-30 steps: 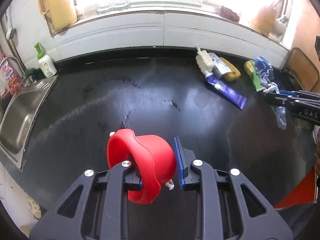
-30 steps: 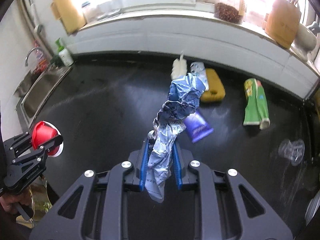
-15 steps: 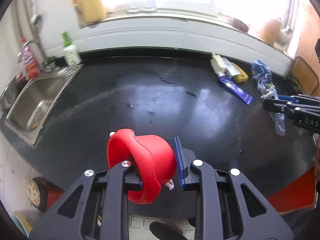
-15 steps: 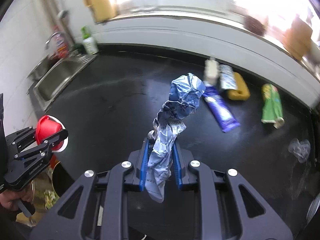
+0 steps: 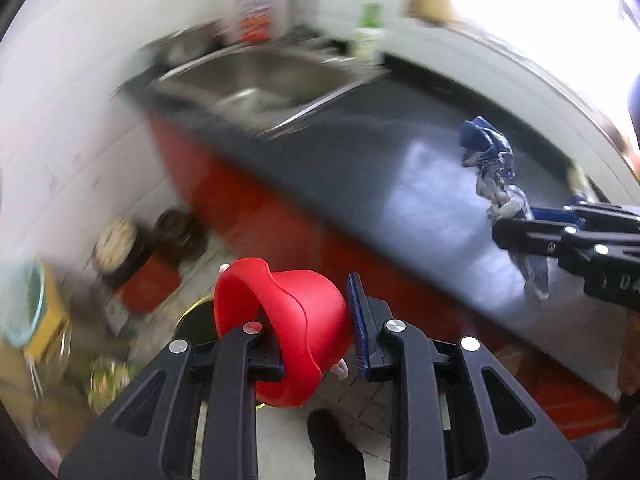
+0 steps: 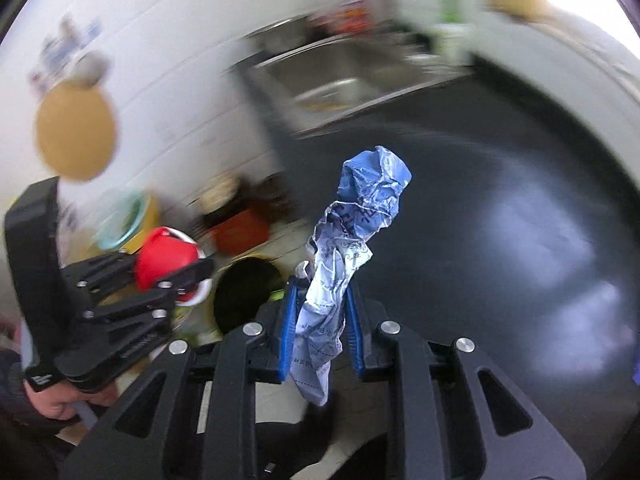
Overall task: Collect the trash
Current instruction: 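Carry the red cup and foil to the bin and release both, then move both tools back over the counter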
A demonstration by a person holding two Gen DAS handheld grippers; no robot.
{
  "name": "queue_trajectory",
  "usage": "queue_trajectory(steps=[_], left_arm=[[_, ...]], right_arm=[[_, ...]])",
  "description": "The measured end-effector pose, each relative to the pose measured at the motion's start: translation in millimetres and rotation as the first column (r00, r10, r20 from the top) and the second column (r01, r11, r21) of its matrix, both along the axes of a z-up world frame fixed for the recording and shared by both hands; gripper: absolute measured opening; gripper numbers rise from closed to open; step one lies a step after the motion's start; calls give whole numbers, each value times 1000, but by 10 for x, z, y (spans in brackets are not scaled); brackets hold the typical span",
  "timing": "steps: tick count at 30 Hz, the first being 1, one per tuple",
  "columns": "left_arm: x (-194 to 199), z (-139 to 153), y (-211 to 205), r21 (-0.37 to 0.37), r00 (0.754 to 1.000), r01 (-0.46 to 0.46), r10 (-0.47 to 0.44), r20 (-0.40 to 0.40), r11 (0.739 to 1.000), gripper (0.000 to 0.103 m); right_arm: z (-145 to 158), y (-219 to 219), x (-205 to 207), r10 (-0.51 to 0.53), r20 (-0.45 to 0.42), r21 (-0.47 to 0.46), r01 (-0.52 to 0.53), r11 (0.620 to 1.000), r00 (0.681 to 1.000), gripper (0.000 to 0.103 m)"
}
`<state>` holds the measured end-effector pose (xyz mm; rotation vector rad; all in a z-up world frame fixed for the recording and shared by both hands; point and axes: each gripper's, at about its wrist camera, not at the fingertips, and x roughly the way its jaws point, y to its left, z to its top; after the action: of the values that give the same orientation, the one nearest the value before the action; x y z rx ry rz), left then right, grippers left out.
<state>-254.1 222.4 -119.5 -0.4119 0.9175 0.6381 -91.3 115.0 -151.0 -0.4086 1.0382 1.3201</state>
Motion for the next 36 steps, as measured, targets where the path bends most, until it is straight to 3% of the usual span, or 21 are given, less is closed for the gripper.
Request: queue_trajectory(steps=[4, 10, 15, 22, 24, 25, 26, 27, 36], left_arm=[[-527, -264, 378, -46, 993, -114, 113, -22, 992, 24], [-1029, -726, 817, -111, 980, -201, 200, -22, 973, 24], [-1176, -1066, 1043, -174, 974, -226, 225, -30, 958, 24], [-1212, -1380, 1133, -224, 979, -202, 198, -39, 954, 24], [-1224, -1459, 1169, -239, 980, -201, 197, -43, 950, 42], [-1233, -1484, 1175, -236, 978, -207, 202, -46, 949, 63], [-1244, -1498, 1182, -227, 977, -212, 207, -45, 950, 70], [-1253, -1511, 1178, -220, 976, -216, 211, -49, 951, 71], [-1313, -1445, 1102, -216, 975, -224, 215, -63, 950, 75]], right_arm=[[-301, 620, -565, 155, -71, -34, -158, 987, 985, 23], [-871, 1301, -1092, 246, -130, -129, -262, 956, 961, 23], [-1229, 1626, -1246, 270, -147, -204, -296, 933, 952, 23], [-1410, 1870, -1290, 287, -150, -242, -317, 917, 946, 27], [-1485, 1928, -1299, 299, -168, -260, -335, 906, 939, 33], [-1525, 1941, -1293, 301, -166, -266, -336, 903, 939, 47], [-1539, 1949, -1287, 300, -164, -266, -335, 904, 940, 54], [-1544, 1939, -1280, 301, -171, -263, -338, 903, 938, 61], [-1494, 1798, -1173, 287, -163, -269, -322, 908, 944, 68]])
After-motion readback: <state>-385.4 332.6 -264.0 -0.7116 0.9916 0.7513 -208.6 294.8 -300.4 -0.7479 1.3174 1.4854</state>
